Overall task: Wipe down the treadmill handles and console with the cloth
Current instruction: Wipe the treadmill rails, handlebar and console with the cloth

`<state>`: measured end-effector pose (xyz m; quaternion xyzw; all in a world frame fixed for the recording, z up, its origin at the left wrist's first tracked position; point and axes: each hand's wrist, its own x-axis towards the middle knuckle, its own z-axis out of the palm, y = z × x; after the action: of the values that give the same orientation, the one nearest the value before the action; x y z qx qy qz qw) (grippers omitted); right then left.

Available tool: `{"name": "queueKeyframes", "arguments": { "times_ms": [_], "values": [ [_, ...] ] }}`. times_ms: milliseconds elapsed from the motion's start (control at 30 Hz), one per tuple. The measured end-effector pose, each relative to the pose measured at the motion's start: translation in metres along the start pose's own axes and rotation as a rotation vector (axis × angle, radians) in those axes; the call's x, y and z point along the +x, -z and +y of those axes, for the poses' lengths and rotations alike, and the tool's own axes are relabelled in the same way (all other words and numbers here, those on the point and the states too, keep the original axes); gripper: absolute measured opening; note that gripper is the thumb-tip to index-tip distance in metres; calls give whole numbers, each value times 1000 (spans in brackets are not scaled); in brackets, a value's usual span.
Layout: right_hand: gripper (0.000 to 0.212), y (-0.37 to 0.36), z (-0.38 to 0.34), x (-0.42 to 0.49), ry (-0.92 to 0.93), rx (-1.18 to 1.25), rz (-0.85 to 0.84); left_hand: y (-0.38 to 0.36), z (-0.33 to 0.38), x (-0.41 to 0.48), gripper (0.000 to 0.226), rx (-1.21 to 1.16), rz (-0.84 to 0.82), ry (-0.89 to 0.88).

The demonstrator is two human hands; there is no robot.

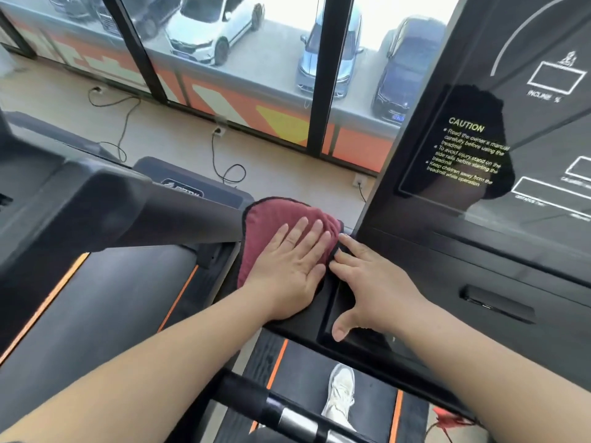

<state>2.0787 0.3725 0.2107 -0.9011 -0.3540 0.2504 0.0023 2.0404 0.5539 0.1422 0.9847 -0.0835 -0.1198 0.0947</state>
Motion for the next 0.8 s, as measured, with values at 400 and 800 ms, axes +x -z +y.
{"name": "queueKeyframes", "arguments": {
  "times_ms": [400, 800],
  "values": [
    [125, -30, 0, -39, -113, 1, 361, 5, 4, 35, 60, -46, -11, 20],
    [126, -31, -1, -44, -214, 110, 171, 11, 15, 55, 58, -28, -57, 59]
  ]
}}
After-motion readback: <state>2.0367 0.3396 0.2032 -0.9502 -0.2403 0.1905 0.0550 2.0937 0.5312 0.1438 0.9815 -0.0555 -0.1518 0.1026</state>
